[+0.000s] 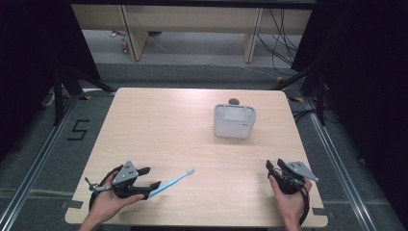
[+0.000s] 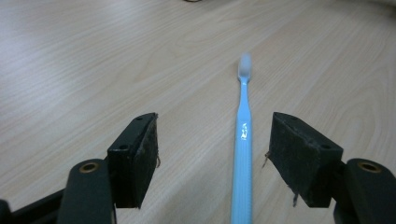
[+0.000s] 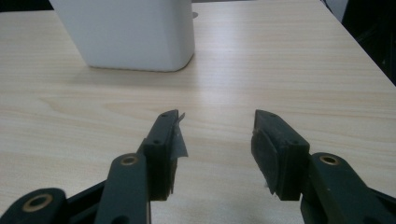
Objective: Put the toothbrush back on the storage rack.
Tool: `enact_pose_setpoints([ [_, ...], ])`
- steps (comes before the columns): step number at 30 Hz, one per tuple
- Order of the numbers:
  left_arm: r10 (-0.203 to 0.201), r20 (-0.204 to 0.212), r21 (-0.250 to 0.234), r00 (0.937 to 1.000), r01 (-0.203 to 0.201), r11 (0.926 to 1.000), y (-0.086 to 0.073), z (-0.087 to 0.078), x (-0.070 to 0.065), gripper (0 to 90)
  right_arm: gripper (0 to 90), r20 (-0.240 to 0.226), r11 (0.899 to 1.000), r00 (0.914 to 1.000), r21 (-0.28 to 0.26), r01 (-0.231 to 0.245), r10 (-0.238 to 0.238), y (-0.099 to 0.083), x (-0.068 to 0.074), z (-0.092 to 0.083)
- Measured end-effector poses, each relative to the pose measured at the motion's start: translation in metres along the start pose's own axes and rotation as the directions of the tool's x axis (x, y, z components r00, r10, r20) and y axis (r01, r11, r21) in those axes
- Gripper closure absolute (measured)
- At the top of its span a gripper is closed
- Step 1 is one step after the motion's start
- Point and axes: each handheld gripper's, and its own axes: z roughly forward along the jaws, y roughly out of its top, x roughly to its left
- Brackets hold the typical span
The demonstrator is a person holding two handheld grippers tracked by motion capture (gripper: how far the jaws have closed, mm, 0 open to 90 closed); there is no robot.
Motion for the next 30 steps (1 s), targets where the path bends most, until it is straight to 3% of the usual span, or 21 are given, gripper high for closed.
enact_pose_setpoints([
  [1, -0.01, 0.002, 0.001, 0.9999, 0.01, 0.9999, 0.001, 0.001, 0.0, 33.0, 51.9, 0.005, 1.0, 0.9999, 0.009, -0.014, 0.014, -0.001, 0.003, -0.001],
  [2, -0.005, 0.0, 0.019, 1.0, 0.005, 0.9998, 0.001, 0.001, 0.0, 33.1, 51.4, 0.007, 1.0, 0.9998, 0.008, 0.016, -0.016, -0.001, 0.001, -0.001],
  [7, -0.011, -0.011, 0.065, 0.9999, 0.012, 0.9978, -0.002, 0.006, -0.004, 34.4, 50.5, 0.019, 0.999, 0.9997, 0.043, 0.016, -0.016, -0.003, 0.001, -0.003],
  [9, -0.023, 0.001, 0.079, 0.9997, 0.023, 0.9966, -0.003, 0.006, -0.004, 34.7, 50.1, 0.014, 0.999, 0.9999, 0.033, -0.009, 0.009, -0.003, 0.003, -0.004],
  [10, -0.025, -0.008, 0.079, 0.9996, 0.026, 0.9965, -0.003, 0.006, -0.005, 35.0, 50.1, 0.037, 0.999, 0.9989, 0.031, 0.027, -0.028, -0.004, 0.001, -0.003],
  [12, -0.028, -0.006, 0.089, 0.9996, 0.029, 0.9956, 0.0, 0.005, -0.004, 35.5, 49.9, 0.016, 1.0, 0.9999, 0.015, -0.002, 0.001, -0.004, 0.004, -0.003],
  [13, -0.028, -0.006, 0.089, 0.9996, 0.029, 0.9956, 0.0, 0.005, -0.004, 35.9, 49.7, 0.031, 0.999, 0.9984, 0.007, 0.048, -0.048, -0.004, 0.001, -0.001],
  [14, -0.035, -0.011, 0.089, 0.9993, 0.036, 0.9954, 0.002, 0.005, -0.005, 36.3, 49.4, 0.043, 0.999, 0.9978, 0.024, 0.048, -0.049, -0.004, 0.002, -0.002],
  [15, -0.015, -0.015, 0.124, 0.9998, 0.017, 0.9922, 0.008, 0.003, -0.004, 36.5, 49.0, 0.043, 0.999, 0.9987, 0.025, 0.026, -0.027, -0.004, 0.004, -0.002],
  [16, -0.007, -0.02, 0.134, 0.9998, 0.01, 0.9909, 0.01, 0.002, -0.004, 36.8, 48.6, 0.033, 0.998, 0.9981, 0.02, 0.052, -0.053, -0.004, 0.002, -0.001],
  [19, 0.002, -0.017, 0.171, 0.9999, 0.001, 0.9854, 0.017, 0.0, -0.004, 37.5, 47.9, 0.031, 0.998, 0.9979, 0.026, 0.056, -0.057, -0.004, 0.002, -0.001],
  [20, 0.011, -0.015, 0.195, 0.9998, -0.008, 0.9809, 0.022, 0.0, -0.004, 37.8, 47.1, 0.016, 0.998, 0.9985, 0.017, 0.052, -0.052, -0.004, 0.002, -0.001],
  [21, 0.018, -0.017, 0.24, 0.9997, -0.013, 0.9706, 0.029, -0.001, -0.003, 38.0, 46.8, 0.017, 0.998, 0.9982, 0.024, 0.058, -0.058, -0.004, 0.001, 0.0],
  [22, 0.013, -0.009, 0.265, 0.9999, -0.01, 0.9643, 0.033, -0.001, -0.003, 37.9, 46.5, 0.027, 0.999, 0.9987, 0.021, 0.043, -0.044, -0.004, 0.003, 0.0],
  [23, 0.016, -0.005, 0.279, 0.9999, -0.014, 0.9601, 0.036, -0.001, -0.003, 37.9, 46.4, 0.033, 0.997, 0.997, 0.036, 0.068, -0.07, -0.003, 0.002, -0.002],
  [24, 0.023, -0.001, 0.299, 0.9997, -0.022, 0.954, 0.039, 0.0, -0.003, 37.9, 46.3, 0.018, 0.998, 0.9979, 0.019, 0.061, -0.062, -0.004, 0.002, 0.0],
  [27, 0.037, 0.01, 0.366, 0.9993, -0.038, 0.9297, 0.049, 0.001, -0.002, 37.9, 46.2, 0.002, 0.998, 0.9991, 0.045, 0.042, -0.042, -0.003, 0.002, -0.002],
  [28, 0.035, 0.017, 0.394, 0.9992, -0.039, 0.9182, 0.053, 0.003, -0.003, 37.9, 46.0, 0.0, 0.998, 0.9994, 0.05, 0.034, -0.034, -0.003, 0.003, -0.002],
  [29, 0.035, 0.017, 0.394, 0.9992, -0.039, 0.9182, 0.053, 0.003, -0.003, 37.9, 46.0, 0.0, 0.998, 0.9994, 0.05, 0.034, -0.034, -0.003, 0.003, -0.002],
  [30, 0.043, 0.024, 0.408, 0.9988, -0.049, 0.9118, 0.055, 0.005, -0.003, 37.9, 45.8, 0.001, 0.998, 0.9993, 0.045, 0.037, -0.037, -0.003, 0.003, -0.002],
])
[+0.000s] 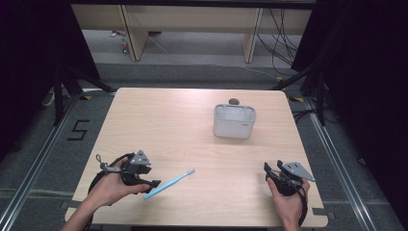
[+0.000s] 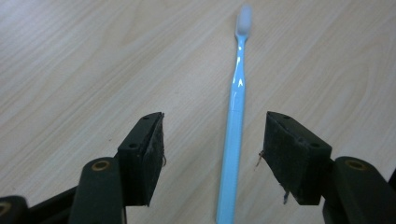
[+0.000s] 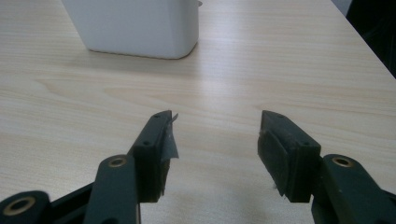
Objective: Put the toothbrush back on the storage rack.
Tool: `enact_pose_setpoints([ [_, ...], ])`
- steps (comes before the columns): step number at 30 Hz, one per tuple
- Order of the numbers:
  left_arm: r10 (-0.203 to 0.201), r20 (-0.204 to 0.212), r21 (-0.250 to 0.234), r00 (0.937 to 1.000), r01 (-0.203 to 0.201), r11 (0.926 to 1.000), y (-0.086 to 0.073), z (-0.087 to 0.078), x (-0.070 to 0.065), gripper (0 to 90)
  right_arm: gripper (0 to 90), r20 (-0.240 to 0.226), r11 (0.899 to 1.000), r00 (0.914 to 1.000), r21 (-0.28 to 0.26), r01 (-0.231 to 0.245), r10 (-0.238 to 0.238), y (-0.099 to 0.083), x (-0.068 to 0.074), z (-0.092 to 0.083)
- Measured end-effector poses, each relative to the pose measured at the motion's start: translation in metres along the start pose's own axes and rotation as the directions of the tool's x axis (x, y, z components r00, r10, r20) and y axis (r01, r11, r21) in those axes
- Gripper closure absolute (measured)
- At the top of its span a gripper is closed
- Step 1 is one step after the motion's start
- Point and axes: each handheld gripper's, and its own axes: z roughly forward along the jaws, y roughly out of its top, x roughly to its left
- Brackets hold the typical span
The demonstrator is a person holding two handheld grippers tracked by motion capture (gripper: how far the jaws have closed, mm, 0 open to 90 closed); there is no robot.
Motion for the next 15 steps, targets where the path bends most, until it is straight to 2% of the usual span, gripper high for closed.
enact_pose_setpoints([
  [1, 0.018, 0.004, 0.04, 0.9998, -0.018, 0.999, 0.005, 0.0, 0.0, 38.2, 45.7, 0.005, 1.0, 1.0, -0.002, 0.007, -0.007, 0.0, 0.0, 0.0],
  [2, 0.018, 0.004, 0.04, 0.9998, -0.018, 0.999, 0.005, 0.0, 0.0, 38.7, 45.7, 0.005, 1.0, 1.0, -0.002, 0.007, -0.007, 0.0, 0.0, 0.0],
  [3, 0.043, 0.017, 0.078, 0.9989, -0.045, 0.996, 0.009, 0.001, -0.001, 38.7, 45.7, -0.002, 1.0, 0.9996, -0.001, -0.027, 0.027, 0.0, 0.002, 0.0],
  [4, 0.046, 0.021, 0.086, 0.9987, -0.047, 0.9952, 0.011, 0.002, -0.002, 38.9, 45.7, 0.002, 1.0, 0.9998, -0.008, 0.018, -0.018, 0.0, 0.0, 0.001],
  [5, 0.06, 0.024, 0.103, 0.9979, -0.062, 0.9927, 0.013, 0.002, -0.003, 38.9, 45.7, 0.002, 1.0, 0.9998, -0.007, 0.02, -0.02, 0.0, 0.0, 0.001],
  [6, 0.07, 0.023, 0.114, 0.9973, -0.072, 0.9909, 0.015, 0.003, -0.003, 39.0, 45.7, -0.019, 1.0, 0.9998, -0.004, -0.009, 0.009, 0.0, 0.002, 0.002],
  [7, 0.1, 0.037, 0.15, 0.9943, -0.105, 0.9831, 0.02, 0.004, -0.004, 39.1, 45.6, -0.017, 1.0, 0.9998, -0.002, 0.009, -0.009, 0.0, 0.0, 0.002],
  [8, 0.1, 0.037, 0.15, 0.9943, -0.105, 0.9831, 0.02, 0.004, -0.004, 39.2, 45.6, -0.017, 1.0, 0.9998, -0.002, 0.009, -0.009, 0.0, 0.0, 0.002],
  [9, 0.131, 0.047, 0.182, 0.9902, -0.138, 0.9737, 0.023, 0.005, -0.003, 39.2, 45.6, -0.014, 1.0, 0.9997, -0.002, 0.018, -0.018, 0.0, -0.001, 0.003],
  [10, 0.145, 0.052, 0.197, 0.9881, -0.152, 0.9685, 0.025, 0.006, -0.003, 39.8, 45.6, 0.005, 0.999, 0.9998, 0.026, -0.021, 0.021, 0.0, 0.003, 0.001],
  [11, 0.159, 0.058, 0.218, 0.9855, -0.168, 0.9614, 0.027, 0.008, -0.003, 39.8, 45.6, 0.005, 0.999, 0.9998, 0.026, -0.021, 0.021, 0.0, 0.003, 0.001],
  [12, 0.169, 0.061, 0.24, 0.9837, -0.179, 0.9541, 0.029, 0.011, -0.004, 40.0, 45.5, 0.005, 0.999, 0.9998, 0.027, -0.02, 0.02, 0.0, 0.003, 0.001],
  [13, 0.193, 0.066, 0.27, 0.979, -0.204, 0.9411, 0.033, 0.013, -0.005, 41.3, 45.5, 0.001, 1.0, 1.0, 0.015, -0.01, 0.009, 0.0, 0.003, 0.003],
  [14, 0.203, 0.073, 0.29, 0.9764, -0.216, 0.9324, 0.035, 0.016, -0.005, 42.1, 45.5, 0.0, 1.0, 1.0, 0.008, -0.009, 0.009, 0.0, 0.003, 0.003],
  [15, 0.207, 0.079, 0.311, 0.9751, -0.221, 0.9244, 0.037, 0.017, -0.006, 42.9, 45.5, -0.014, 1.0, 0.9998, 0.004, 0.016, -0.016, 0.0, 0.0, 0.004],
])
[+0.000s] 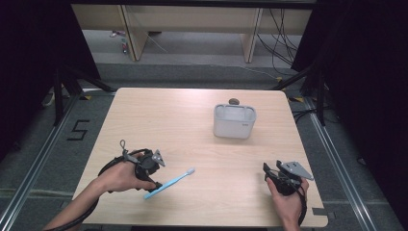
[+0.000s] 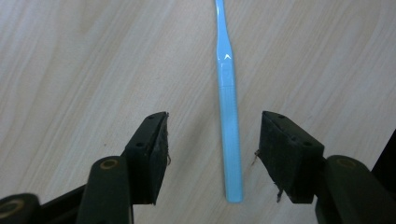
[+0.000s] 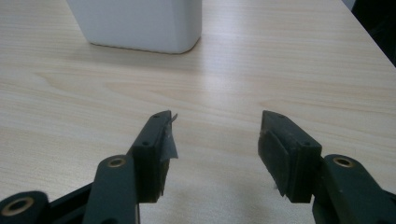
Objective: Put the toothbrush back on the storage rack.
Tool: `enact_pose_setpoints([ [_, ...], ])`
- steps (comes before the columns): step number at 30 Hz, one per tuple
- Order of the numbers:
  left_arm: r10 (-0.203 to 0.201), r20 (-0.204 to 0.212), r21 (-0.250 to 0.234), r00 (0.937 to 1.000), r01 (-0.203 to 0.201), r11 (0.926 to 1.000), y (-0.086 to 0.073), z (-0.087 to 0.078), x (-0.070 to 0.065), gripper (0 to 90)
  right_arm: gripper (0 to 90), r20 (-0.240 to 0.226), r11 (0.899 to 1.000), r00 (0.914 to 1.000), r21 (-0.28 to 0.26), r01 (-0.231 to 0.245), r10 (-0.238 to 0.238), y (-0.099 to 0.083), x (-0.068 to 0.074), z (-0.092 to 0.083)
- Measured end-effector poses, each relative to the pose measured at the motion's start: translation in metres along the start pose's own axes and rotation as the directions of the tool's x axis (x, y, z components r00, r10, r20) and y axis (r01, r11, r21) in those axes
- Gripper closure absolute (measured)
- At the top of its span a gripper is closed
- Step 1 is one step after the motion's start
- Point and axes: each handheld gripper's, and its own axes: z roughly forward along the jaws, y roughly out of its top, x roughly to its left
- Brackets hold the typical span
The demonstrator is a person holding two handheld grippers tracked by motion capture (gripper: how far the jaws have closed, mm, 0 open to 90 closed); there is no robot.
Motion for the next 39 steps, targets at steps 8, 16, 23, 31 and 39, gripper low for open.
enact_pose_setpoints([
  [8, 0.013, 0.017, 0.132, 0.9998, -0.016, 0.9911, 0.021, 0.009, -0.003, 46.2, 45.2, 0.015, 0.999, 0.9996, 0.026, 0.023, -0.024, 0.001, 0.0, -0.001],
  [16, -0.022, 0.047, 0.202, 0.9987, 0.012, 0.9793, 0.033, 0.028, -0.004, 54.0, 44.9, 0.011, 1.0, 0.9999, 0.029, 0.006, -0.006, 0.001, 0.001, -0.001],
  [23, 0.002, 0.044, 0.228, 0.999, -0.012, 0.9736, 0.034, 0.038, -0.004, 58.8, 44.9, -0.005, 0.999, 1.0, 0.043, 0.007, -0.007, 0.001, 0.001, -0.001],
  [31, -0.005, 0.043, 0.236, 0.9991, -0.005, 0.9717, 0.035, 0.044, -0.005, 61.1, 44.9, -0.009, 0.998, 0.9997, 0.053, -0.021, 0.022, 0.001, 0.003, -0.001],
  [39, 0.003, 0.043, 0.237, 0.9991, -0.013, 0.9715, 0.036, 0.046, -0.005, 62.3, 44.9, 0.002, 0.999, 1.0, 0.046, 0.0, 0.0, 0.001, 0.002, -0.001],
])
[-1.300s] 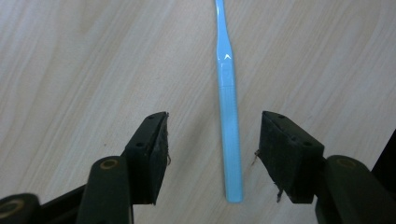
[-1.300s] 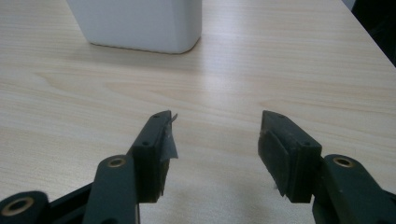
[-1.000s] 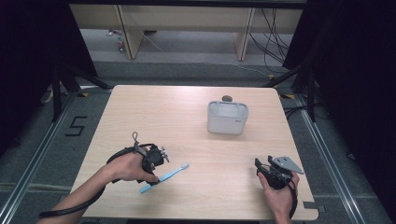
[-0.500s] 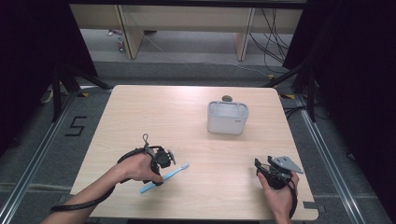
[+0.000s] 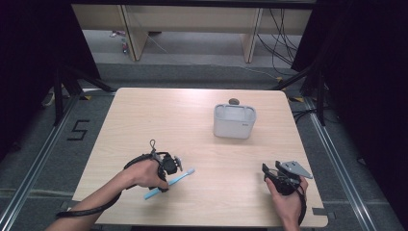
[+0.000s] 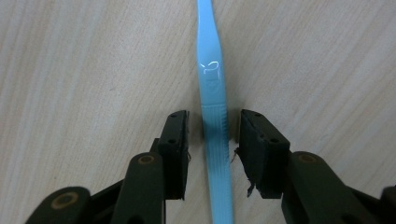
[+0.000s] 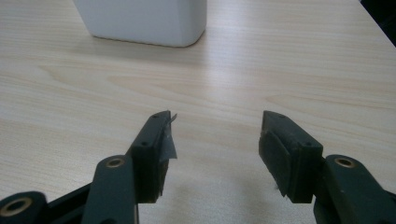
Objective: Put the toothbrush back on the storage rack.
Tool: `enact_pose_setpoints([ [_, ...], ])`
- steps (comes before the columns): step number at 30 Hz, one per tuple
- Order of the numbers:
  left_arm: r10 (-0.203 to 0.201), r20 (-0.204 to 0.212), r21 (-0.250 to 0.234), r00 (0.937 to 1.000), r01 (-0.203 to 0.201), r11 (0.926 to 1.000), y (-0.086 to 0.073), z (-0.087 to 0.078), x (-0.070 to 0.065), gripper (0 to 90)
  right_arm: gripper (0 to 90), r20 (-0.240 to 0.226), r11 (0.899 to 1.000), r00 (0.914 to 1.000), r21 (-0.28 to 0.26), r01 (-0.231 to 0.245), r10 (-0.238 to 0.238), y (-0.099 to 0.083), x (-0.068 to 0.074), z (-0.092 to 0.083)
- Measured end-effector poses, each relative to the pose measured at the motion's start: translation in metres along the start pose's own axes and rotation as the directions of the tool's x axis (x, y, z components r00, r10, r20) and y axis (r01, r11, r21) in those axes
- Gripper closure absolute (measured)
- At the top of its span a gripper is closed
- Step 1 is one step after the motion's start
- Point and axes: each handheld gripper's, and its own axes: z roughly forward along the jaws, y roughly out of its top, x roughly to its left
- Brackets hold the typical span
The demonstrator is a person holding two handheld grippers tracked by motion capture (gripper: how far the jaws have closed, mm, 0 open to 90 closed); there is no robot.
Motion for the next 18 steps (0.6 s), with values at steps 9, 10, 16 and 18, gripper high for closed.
enact_pose_setpoints([
  [9, 0.04, 0.001, 0.026, 0.9992, -0.04, 0.9989, -0.0003, 0.0019, 0.0, 68.9, 44.7, -0.003, 1.0, 0.9998, 0.011, -0.02, 0.02, -0.0004, 0.0013, 0.0001],
  [10, 0.044, 0.001, 0.029, 0.999, -0.044, 0.9986, -0.0006, 0.002, 0.0001, 71.6, 44.7, -0.007, 1.0, 0.9997, 0.013, -0.023, 0.023, 0.0, 0.0017, -0.0002],
  [16, 0.062, -0.02, 0.028, 0.9979, -0.061, 0.9977, -0.0018, 0.0021, -0.0027, 77.8, 44.7, -0.026, 1.0, 0.9996, -0.003, 0.007, -0.007, -0.0006, -0.0002, 0.0023],
  [18, 0.07, -0.028, 0.028, 0.9972, -0.069, 0.9972, -0.0025, 0.002, -0.0035, 78.0, 44.7, -0.029, 1.0, 0.9996, 0.002, 0.002, -0.002, -0.0006, 0.0003, 0.0023],
])
